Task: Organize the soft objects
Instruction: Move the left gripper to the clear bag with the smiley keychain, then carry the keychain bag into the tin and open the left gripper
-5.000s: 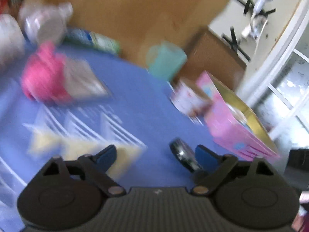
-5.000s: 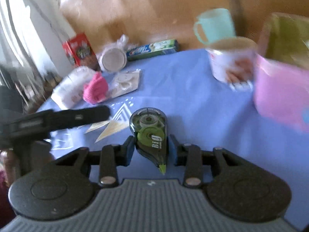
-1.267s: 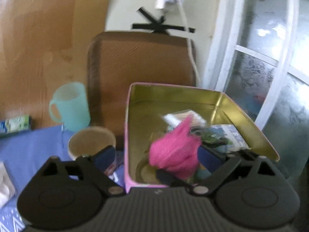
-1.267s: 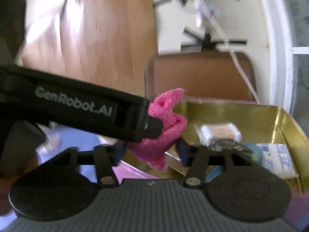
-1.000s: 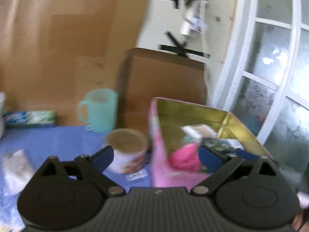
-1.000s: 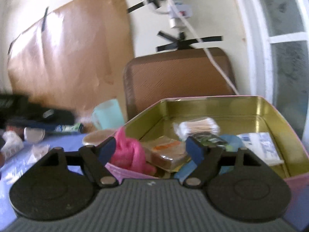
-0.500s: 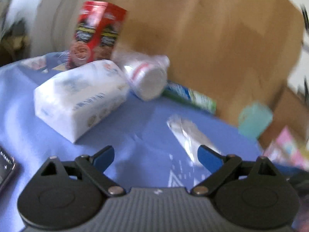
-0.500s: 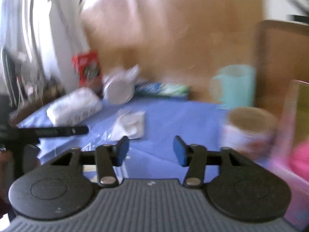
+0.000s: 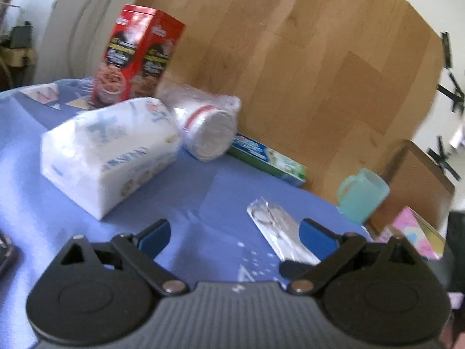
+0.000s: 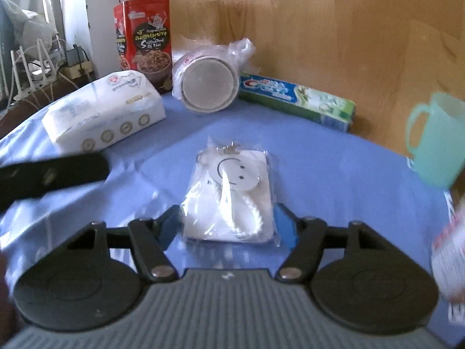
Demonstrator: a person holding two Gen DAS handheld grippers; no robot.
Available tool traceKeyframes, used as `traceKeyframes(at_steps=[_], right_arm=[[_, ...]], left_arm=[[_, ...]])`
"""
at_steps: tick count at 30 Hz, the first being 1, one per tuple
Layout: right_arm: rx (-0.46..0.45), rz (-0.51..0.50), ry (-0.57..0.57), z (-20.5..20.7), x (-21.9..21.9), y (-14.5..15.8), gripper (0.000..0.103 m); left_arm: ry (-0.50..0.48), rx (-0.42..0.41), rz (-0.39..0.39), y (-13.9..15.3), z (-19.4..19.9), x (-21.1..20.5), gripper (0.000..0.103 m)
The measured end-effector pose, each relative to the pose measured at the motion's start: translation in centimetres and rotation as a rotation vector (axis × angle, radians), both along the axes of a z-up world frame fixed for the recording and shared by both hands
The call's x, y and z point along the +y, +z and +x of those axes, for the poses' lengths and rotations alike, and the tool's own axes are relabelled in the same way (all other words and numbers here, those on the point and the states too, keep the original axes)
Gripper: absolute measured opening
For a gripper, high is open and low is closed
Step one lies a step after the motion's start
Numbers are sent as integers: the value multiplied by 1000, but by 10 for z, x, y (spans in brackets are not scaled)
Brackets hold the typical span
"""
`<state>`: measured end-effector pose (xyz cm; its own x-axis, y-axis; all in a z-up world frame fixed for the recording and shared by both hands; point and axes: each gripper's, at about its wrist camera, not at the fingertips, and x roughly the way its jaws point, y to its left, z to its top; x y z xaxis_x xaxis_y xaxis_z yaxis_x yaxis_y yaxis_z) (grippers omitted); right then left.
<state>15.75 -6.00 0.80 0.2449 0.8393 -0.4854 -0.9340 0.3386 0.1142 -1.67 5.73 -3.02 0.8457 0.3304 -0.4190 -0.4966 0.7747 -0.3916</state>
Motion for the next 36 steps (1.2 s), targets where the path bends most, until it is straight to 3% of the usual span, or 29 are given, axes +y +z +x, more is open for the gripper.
traceKeyframes(at_steps=[3,7,9,10,11,12,14,18,23,27,28,29,30,32,34,36], right_arm=[[119,60,-19,0,-30,-6,71],[231,140,-42,-10,-75,-18,71],[271,179,-67,-15,-95,-22,71],[270,194,-82,-18,-103,-24,71],[248,198,-101,-23,-109,-25,71],[217,195,-118,-27,-112,-24,71],[142,210,-171,-34,-125,-22,70],[101,331,-279,-25,-171,-8,70],[-74,410,-460,-13,-234,12,70],[-55,389,-586,30,-260,11,71],[-50,374,-617,47,-259,12,71],[-53,340,-655,68,-253,11,73],[-62,304,-674,86,-251,9,76],[-83,205,-741,113,-241,3,78],[-43,269,-735,113,-256,-1,77],[-29,350,-745,100,-278,-6,77]], left_arm=[[-118,5,16,1,6,-17,97],[-299,62,-145,-6,25,-46,90],[-310,119,-177,-10,37,-59,76],[-309,136,-152,-8,42,-67,69],[-348,149,-171,-7,50,-73,45],[-379,153,-201,-5,56,-78,38],[-398,172,-169,4,72,-97,38],[-490,128,-32,38,98,-148,38],[-649,66,82,74,149,-218,38],[-707,93,186,71,208,-265,41],[-707,109,196,67,226,-271,45],[-710,127,205,62,245,-275,57],[-695,152,219,56,264,-278,63],[-622,232,245,47,292,-278,62],[-605,252,196,46,297,-271,61],[-617,214,189,51,288,-266,67]])
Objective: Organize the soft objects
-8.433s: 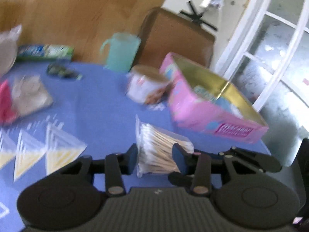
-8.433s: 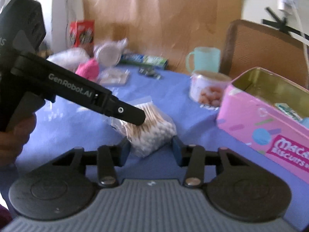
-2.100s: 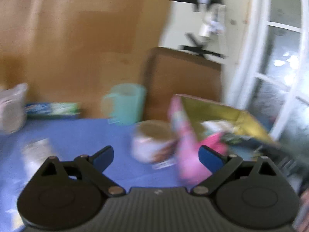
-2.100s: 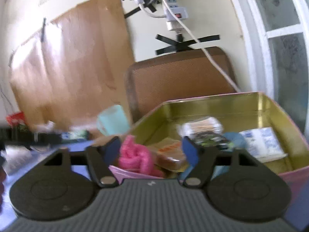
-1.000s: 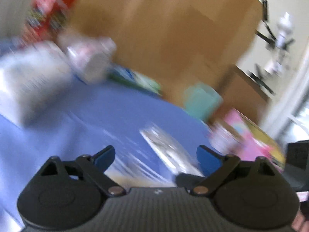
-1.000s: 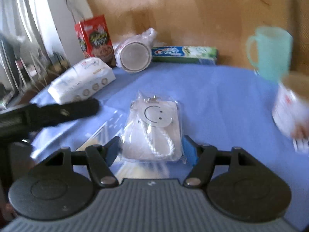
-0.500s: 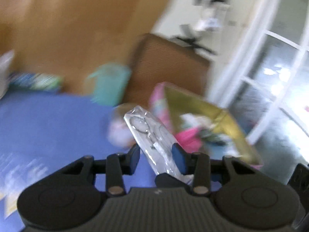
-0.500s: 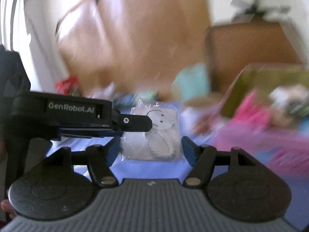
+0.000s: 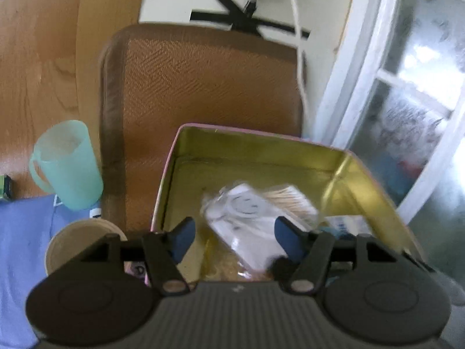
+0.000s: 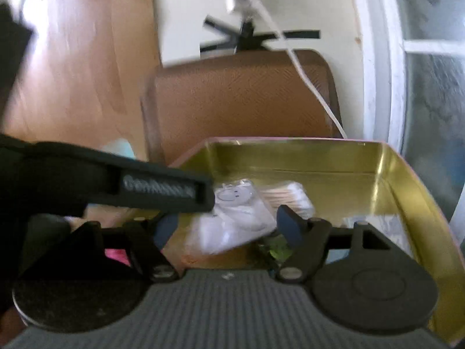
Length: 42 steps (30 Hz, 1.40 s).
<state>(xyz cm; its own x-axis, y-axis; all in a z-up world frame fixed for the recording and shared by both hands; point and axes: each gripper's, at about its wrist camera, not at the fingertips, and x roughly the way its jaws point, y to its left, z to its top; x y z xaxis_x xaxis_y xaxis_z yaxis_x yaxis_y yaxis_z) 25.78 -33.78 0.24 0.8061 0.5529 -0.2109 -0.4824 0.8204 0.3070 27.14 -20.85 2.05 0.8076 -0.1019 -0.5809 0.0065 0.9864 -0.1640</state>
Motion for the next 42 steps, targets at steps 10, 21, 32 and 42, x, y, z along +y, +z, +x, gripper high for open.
traceKeyframes(at_steps=[10,21,32,42], right_arm=[[-3,200,-86,-76,-56,-15,77],[188,354,-115,-131,-85,-22,101],[136,343,-169,-185,-92,-4,103],[85,321,-121,-199,-91,6,103]], left_arm=[[58,-65,129,22,-90,-17,88],[79,-25,193,20,-188,-18,103],[134,-23,176,9,-237,-18,103],[91,-49,160,17,-269,-15,103]])
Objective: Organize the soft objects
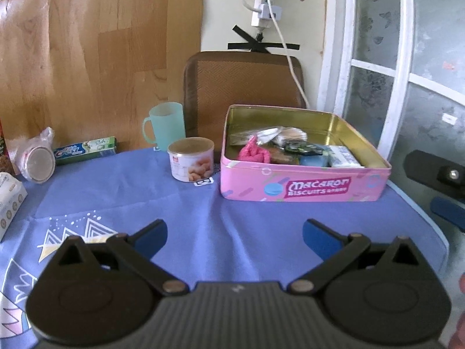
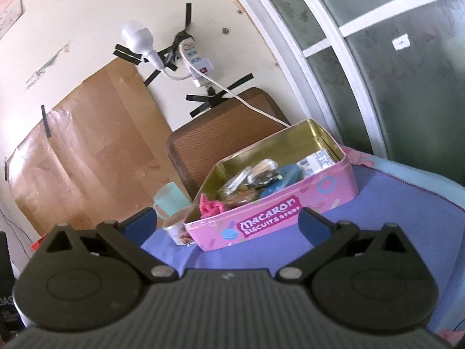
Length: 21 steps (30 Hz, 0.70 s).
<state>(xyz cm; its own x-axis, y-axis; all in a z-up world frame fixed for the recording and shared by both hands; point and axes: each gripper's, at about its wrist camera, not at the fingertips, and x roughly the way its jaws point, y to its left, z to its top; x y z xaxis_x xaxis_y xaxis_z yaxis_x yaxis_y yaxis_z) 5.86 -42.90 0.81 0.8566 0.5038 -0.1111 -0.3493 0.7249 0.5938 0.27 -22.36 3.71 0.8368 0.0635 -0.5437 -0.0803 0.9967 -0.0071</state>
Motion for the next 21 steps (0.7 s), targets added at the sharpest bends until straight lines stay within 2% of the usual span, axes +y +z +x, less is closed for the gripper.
traceKeyframes(at_steps=[7,18,21], right_arm=[[-36,-21,27,-7,2,5,103],[-53,-57,92,-8,10,8,103],[-50,-61,102,-3,11,10,103]], left_arm=[[18,6,-25,0,-15,6,103],[100,1,18,6,-29,19,103],[103,14,-19,7,-25,27,103]])
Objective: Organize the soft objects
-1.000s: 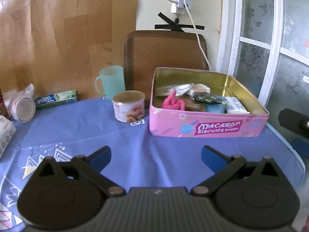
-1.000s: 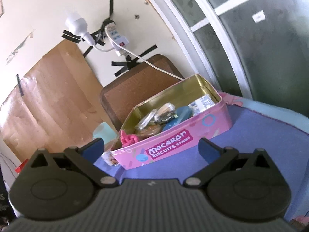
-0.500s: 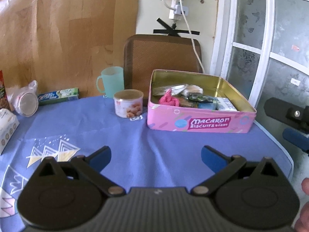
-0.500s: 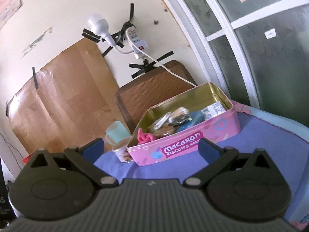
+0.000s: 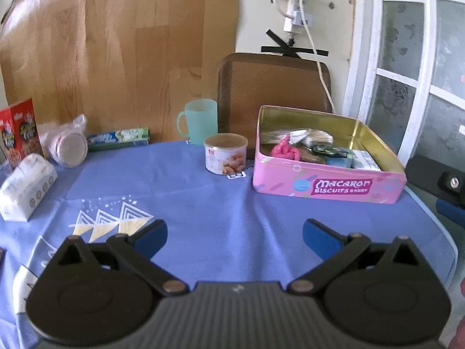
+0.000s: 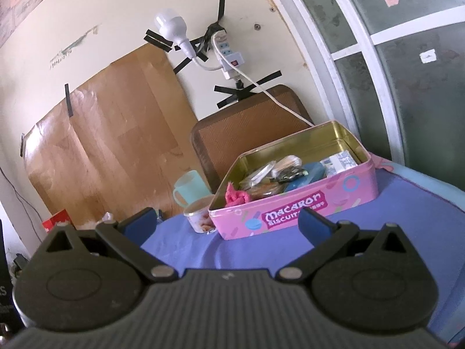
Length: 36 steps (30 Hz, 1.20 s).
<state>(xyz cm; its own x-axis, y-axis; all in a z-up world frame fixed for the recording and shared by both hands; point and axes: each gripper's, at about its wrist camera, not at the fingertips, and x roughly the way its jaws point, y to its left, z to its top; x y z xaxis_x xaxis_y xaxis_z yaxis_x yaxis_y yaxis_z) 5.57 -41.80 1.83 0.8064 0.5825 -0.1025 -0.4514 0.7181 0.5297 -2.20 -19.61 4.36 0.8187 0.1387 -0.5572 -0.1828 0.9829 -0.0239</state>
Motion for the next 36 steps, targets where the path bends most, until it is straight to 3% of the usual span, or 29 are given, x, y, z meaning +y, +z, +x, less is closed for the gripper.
traceKeyframes(at_steps=[5,23,36], right_arm=[[23,4,-4,5,-3,-10,103],[31,-14,-37,10,5,-13,103],[55,5,-20,28,8,-17,103]], left_arm=[[17,30,-50,-5,9,5,103],[10,83,-15,-29,17,9,103],[-16,148,-48,-41,24,5,103]])
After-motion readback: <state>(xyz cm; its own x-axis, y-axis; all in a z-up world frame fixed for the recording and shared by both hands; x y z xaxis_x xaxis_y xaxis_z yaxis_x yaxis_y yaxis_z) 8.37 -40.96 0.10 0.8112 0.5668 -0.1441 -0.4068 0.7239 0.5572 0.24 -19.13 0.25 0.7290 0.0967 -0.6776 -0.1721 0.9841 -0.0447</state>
